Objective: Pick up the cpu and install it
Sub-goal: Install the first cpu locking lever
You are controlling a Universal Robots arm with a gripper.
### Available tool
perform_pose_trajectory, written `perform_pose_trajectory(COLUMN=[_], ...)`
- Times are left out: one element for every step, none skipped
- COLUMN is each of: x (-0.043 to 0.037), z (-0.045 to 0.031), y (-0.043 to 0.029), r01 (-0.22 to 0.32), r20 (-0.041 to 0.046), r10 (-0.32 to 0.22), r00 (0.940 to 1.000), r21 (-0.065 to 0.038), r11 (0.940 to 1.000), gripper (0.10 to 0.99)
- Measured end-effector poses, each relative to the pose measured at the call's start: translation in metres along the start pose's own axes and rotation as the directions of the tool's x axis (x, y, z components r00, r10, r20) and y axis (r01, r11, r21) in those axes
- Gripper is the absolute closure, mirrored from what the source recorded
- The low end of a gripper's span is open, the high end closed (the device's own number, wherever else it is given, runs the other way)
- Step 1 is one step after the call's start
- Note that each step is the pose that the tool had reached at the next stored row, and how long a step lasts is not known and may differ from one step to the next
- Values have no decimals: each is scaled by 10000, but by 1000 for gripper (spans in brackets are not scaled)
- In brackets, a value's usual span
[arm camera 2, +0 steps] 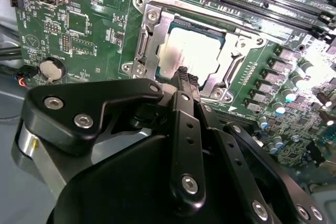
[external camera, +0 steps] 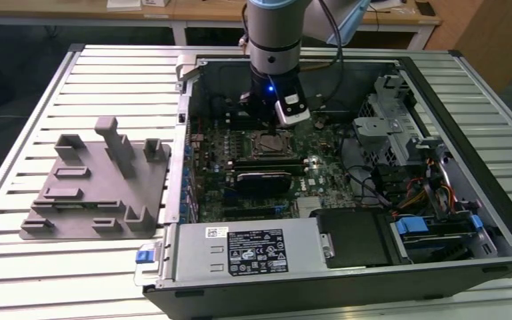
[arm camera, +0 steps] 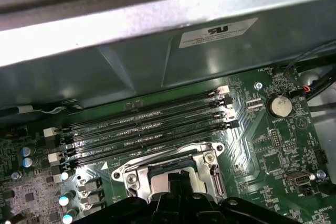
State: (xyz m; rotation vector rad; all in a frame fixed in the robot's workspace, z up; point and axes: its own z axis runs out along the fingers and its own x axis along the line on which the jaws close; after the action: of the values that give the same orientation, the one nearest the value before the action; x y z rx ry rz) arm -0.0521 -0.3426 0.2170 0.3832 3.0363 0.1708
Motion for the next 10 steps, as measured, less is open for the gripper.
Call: perform_pose_trajectory(x=[-1,-1,-1,-2,-2,-2,-2,-4,-7,-11], z=[-11,-20,-25,-29,-31,-32,-31,-32,-34,-34], y=[1,3,4,4,4,4,3,-2,-9,-17], r01=[1,3,5,10,18,26,31,34,36,36], r20=[3,8,18,32,49,69,82,86,84,81], r10=[-1,-3,-5,-10,-19,-28,-34,-38,-40,-39], r00=[10000,10000,10000,10000,10000,10000,10000,10000,10000,10000], r21=[12,32,64,120,203,298,362,396,422,433], r11=[10000,10000,10000,9999,9998,9996,9993,9992,9991,9991], gripper=[980,980,980,980,980,980,980,980,980,980])
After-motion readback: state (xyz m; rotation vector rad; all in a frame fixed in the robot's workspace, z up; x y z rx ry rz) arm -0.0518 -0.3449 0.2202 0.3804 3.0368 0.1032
